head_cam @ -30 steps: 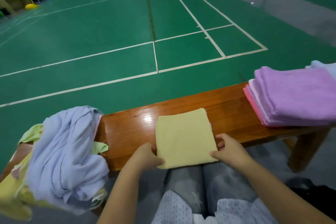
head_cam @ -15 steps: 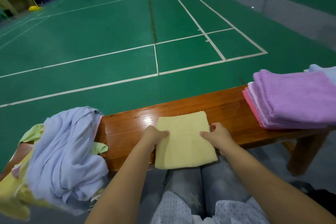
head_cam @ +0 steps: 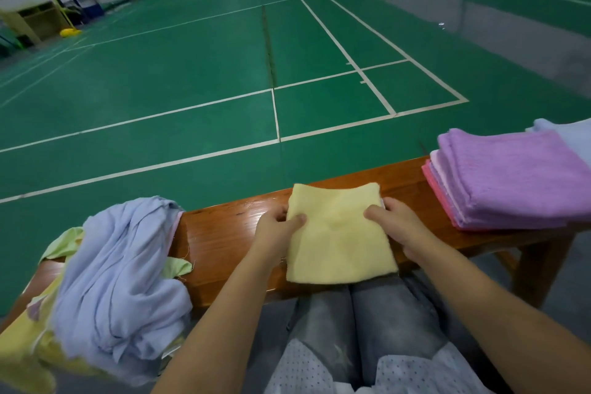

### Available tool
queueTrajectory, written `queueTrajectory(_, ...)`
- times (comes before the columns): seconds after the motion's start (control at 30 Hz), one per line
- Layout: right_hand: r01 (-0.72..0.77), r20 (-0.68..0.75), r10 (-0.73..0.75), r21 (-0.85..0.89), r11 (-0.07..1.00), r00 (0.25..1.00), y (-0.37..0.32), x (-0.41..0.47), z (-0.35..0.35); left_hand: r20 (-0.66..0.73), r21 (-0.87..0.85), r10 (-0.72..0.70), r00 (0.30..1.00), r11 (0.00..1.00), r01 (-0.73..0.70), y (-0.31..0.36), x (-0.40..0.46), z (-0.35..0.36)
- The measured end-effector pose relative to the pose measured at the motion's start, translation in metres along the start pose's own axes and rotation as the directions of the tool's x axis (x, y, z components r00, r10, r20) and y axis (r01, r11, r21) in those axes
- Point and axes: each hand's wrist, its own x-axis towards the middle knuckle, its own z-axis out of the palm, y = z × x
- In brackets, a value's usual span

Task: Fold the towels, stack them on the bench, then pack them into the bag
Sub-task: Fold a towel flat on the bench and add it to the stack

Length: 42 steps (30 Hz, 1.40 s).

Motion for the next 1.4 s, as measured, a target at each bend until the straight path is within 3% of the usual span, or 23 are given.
queueTrajectory(0.23,0.243,-0.152,-0.257,-0.102,0.965,0.954,-0.046,-0.032,-0.084,0.145,-0.343,0.117,0.982,0.937,-0.061,0.060,-0.012,0.047)
queueTrajectory(0.47,0.291,-0.275,-0.295,-0.058,0.955,0.915,-0.055,-0.046,-0.176,0.299,-0.387,0.182,0.937,0.921,-0.055,0.113,-0.021,0.124)
queueTrajectory(0.77,0.192,-0.461,-0.171,-0.001,0.981,0.871,-0.051,-0.025,-0.270,0.418,-0.376,0.189,0.889,0.927,-0.021,0.151,-0.011,0.217)
queueTrajectory(0.97,0.023,-0.473,-0.065,-0.096,0.995,0.879,-0.029,0.017,-0.295,0.397,-0.311,0.087,0.914,0.950,0.045,0.151,0.010,0.258)
queueTrajectory(1.07,-0.071,-0.465,-0.056,-0.250,0.966,0.884,-0.012,0.034,-0.298,0.373,-0.210,0.042,0.927,0.977,0.040,0.144,0.021,0.265)
queueTrajectory(1.2,-0.126,-0.481,-0.100,-0.416,0.901,0.871,-0.004,0.046,-0.302,0.296,-0.064,0.130,0.946,0.991,-0.116,0.136,0.030,0.268)
queueTrajectory(1.27,-0.187,-0.451,-0.036,-0.438,0.879,0.892,-0.006,0.048,-0.303,0.231,0.035,0.203,0.952,0.976,-0.216,0.132,0.034,0.266)
queueTrajectory(1.33,-0.253,-0.407,0.062,-0.435,0.864,0.911,-0.007,0.050,-0.303,0.232,0.067,0.118,0.965,0.988,-0.137,0.129,0.036,0.264)
queueTrajectory(1.4,-0.272,-0.383,0.104,-0.418,0.867,0.918,-0.008,0.053,-0.305,0.343,0.056,-0.103,0.934,0.994,0.089,0.131,0.034,0.261)
